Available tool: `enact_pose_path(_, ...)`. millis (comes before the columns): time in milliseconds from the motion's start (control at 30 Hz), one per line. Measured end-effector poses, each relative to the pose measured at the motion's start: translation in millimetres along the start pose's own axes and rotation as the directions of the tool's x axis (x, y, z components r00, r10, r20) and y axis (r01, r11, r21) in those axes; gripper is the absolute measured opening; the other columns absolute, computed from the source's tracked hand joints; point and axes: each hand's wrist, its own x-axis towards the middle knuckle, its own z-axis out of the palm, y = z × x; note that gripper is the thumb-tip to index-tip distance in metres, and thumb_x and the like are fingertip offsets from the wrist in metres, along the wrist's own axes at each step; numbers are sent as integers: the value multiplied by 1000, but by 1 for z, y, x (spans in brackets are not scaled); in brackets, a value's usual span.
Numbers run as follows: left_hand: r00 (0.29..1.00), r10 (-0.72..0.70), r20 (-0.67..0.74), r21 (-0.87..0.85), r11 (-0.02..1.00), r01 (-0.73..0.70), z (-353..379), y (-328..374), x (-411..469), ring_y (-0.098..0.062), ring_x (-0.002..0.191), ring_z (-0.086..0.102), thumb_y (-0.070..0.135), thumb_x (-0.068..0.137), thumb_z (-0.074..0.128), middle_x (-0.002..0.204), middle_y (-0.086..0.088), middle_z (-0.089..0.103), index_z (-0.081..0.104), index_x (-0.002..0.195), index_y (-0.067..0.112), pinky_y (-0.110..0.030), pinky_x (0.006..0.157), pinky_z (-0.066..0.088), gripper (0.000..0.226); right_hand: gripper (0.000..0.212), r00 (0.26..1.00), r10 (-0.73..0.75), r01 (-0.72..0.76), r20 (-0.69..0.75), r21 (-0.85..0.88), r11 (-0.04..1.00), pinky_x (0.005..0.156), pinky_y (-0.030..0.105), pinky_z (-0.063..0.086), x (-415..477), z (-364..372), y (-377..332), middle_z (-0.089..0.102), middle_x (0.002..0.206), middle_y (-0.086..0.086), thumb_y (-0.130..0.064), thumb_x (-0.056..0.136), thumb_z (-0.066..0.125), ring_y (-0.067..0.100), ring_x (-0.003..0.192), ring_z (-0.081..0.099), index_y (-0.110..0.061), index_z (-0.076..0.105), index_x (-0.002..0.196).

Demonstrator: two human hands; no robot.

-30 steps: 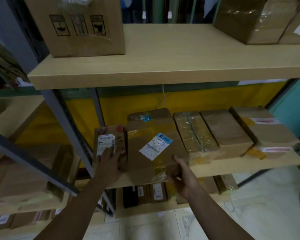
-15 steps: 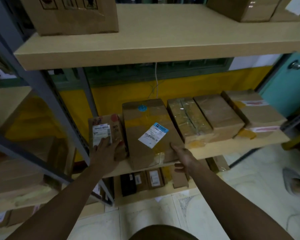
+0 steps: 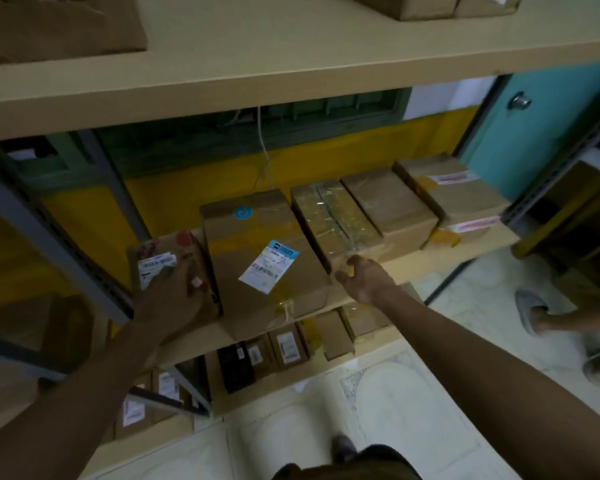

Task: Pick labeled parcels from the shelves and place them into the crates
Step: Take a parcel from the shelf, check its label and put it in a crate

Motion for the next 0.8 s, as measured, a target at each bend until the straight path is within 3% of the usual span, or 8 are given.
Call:
enact_pose_path(100, 998, 55, -23, 12, 998, -55, -2, 34, 11, -37, 92, 60, 40, 92, 49, 116, -16, 62, 52, 123, 15, -47, 74, 52, 40, 48, 994, -86, 80, -61, -102, 992, 103, 40, 47, 8, -35, 15, 52, 141, 16, -46, 101, 52, 36, 125, 54, -22, 48, 142)
enact_pose_path(233, 995, 78, 62, 30, 996, -80, 3, 96, 25, -35, 127, 52, 37, 98, 56, 143, -9, 52, 39, 149, 21, -51, 100, 45, 56, 47, 974, -213, 182, -78, -293, 939, 101, 41, 47, 31, -70, 41, 49, 138, 13, -40, 98, 57, 35, 123, 52, -21, 49, 140)
enact_pose_path(467, 984, -59, 166, -245, 964, 99, 27, 203, 51, -30, 126, 55, 32, 104, 54, 149, -9, 49, 29, 157, 16, -31, 86, 44, 61, 61, 920, -390, 373, 20, -342, 862, 107, 45, 44, 97, -114, 85, 32, 148, 14, -32, 91, 67, 38, 132, 44, -22, 37, 144)
enact_pose_path(567, 994, -28, 108, -387, 919, 68, 42, 239, 54, -29, 126, 56, 31, 100, 61, 142, -6, 56, 43, 147, 20, -30, 90, 45, 51, 59, 872, -487, 474, 48, -336, 814, 108, 50, 43, 129, -116, 97, 30, 150, 14, -36, 94, 62, 40, 134, 40, -23, 37, 146)
enact_pose_path(600, 994, -31, 100, -434, 898, 72, 48, 250, 54, -29, 127, 56, 35, 97, 64, 142, -5, 56, 42, 146, 24, -33, 94, 47, 55, 56, 860, -507, 488, 51, -368, 791, 108, 51, 41, 138, -115, 99, 30, 150, 13, -39, 97, 57, 39, 136, 37, -24, 36, 147)
enact_pose_path(700, 977, -132, 168, -495, 845, 200, 64, 277, 53, -30, 132, 50, 61, 79, 66, 152, -3, 41, 19, 156, 41, -46, 104, 49, 92, 50, 831, -554, 510, 52, -467, 722, 106, 53, 35, 152, -110, 108, 29, 153, 9, -49, 103, 39, 34, 139, 31, -28, 32, 148)
enact_pose_path(800, 948, -273, 166, -405, 857, 318, 77, 308, 59, -38, 136, 42, 80, 65, 68, 156, -8, 28, 7, 156, 43, -52, 105, 46, 116, 47, 790, -613, 541, 27, -501, 675, 101, 52, 36, 158, -104, 119, 32, 150, 7, -53, 104, 30, 32, 133, 34, -30, 34, 145)
